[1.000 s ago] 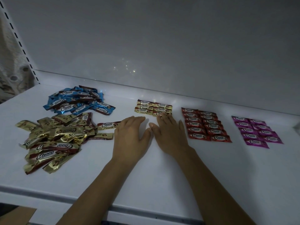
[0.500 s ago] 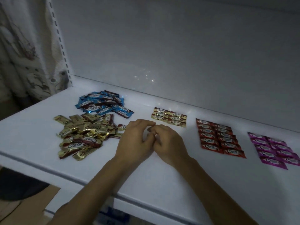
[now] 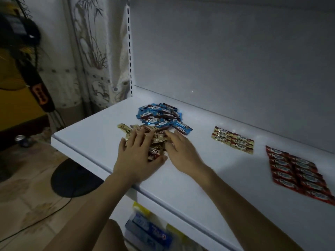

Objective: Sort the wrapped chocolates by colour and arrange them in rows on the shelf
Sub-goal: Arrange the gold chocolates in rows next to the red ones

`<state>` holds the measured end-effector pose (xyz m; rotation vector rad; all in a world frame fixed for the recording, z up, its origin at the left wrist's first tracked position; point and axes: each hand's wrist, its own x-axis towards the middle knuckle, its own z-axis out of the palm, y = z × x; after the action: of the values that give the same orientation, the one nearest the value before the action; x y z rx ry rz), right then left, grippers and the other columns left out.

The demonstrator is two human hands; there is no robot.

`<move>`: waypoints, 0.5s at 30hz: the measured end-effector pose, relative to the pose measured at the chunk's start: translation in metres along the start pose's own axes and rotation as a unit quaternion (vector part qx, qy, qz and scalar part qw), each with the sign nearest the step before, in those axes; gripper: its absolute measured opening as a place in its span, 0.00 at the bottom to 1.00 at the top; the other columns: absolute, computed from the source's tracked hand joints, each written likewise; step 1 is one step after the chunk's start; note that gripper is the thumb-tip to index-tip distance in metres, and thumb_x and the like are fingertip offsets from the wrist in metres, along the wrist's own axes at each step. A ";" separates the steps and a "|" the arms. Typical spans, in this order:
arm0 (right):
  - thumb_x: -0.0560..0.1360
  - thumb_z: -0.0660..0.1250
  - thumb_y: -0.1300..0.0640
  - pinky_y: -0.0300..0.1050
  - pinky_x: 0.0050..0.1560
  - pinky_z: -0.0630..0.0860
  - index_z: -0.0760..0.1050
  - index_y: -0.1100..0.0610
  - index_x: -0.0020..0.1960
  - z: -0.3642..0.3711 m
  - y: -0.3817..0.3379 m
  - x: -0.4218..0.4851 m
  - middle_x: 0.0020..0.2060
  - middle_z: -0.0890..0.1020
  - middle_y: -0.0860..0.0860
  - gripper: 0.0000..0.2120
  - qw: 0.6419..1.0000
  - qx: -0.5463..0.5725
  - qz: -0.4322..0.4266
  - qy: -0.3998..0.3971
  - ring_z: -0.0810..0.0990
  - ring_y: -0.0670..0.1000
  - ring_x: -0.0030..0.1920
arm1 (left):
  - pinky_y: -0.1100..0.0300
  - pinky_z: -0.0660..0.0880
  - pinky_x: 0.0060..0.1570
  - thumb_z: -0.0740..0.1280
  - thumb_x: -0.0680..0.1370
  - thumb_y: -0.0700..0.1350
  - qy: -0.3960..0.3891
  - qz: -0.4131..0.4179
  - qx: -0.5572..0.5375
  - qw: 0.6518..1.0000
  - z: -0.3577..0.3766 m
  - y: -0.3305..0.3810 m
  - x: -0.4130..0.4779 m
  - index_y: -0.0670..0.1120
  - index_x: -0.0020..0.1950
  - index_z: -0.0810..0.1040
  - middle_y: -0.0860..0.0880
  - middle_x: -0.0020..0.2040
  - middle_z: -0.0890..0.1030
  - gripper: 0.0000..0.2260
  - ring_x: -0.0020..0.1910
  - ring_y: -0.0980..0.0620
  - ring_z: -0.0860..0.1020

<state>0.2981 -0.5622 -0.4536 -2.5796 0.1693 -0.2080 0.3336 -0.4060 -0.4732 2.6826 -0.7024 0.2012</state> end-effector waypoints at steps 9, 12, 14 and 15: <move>0.78 0.54 0.36 0.52 0.68 0.61 0.68 0.43 0.69 0.011 0.000 0.015 0.68 0.71 0.47 0.23 0.997 -0.066 -0.022 0.046 0.65 0.51 0.69 | 0.44 0.44 0.74 0.38 0.66 0.73 0.005 0.009 0.020 1.000 0.002 0.000 0.000 0.57 0.78 0.51 0.51 0.80 0.50 0.42 0.79 0.48 0.45; 0.78 0.58 0.40 0.52 0.65 0.64 0.70 0.47 0.66 0.008 0.005 0.007 0.64 0.73 0.48 0.20 0.994 -0.083 -0.037 0.057 0.67 0.52 0.65 | 0.43 0.42 0.74 0.38 0.66 0.73 0.000 0.010 0.017 1.000 0.000 0.001 -0.002 0.58 0.78 0.51 0.51 0.80 0.49 0.42 0.78 0.49 0.44; 0.77 0.59 0.39 0.51 0.63 0.64 0.71 0.47 0.64 0.005 0.010 0.001 0.63 0.73 0.48 0.20 0.992 -0.103 -0.044 0.060 0.68 0.51 0.64 | 0.40 0.40 0.73 0.41 0.67 0.74 0.020 0.017 0.010 1.000 0.000 0.001 -0.003 0.58 0.78 0.53 0.50 0.80 0.50 0.41 0.79 0.48 0.44; 0.76 0.60 0.38 0.51 0.62 0.64 0.71 0.47 0.64 0.004 0.012 -0.002 0.63 0.73 0.48 0.20 0.991 -0.107 -0.046 0.063 0.68 0.51 0.64 | 0.39 0.39 0.72 0.43 0.68 0.74 0.038 0.024 0.012 0.999 0.000 0.001 -0.004 0.57 0.78 0.54 0.50 0.80 0.51 0.41 0.79 0.47 0.45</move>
<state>0.2962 -0.5700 -0.4633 -2.7922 0.1239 -0.4083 0.3298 -0.4051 -0.4738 2.6679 -0.7460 0.3240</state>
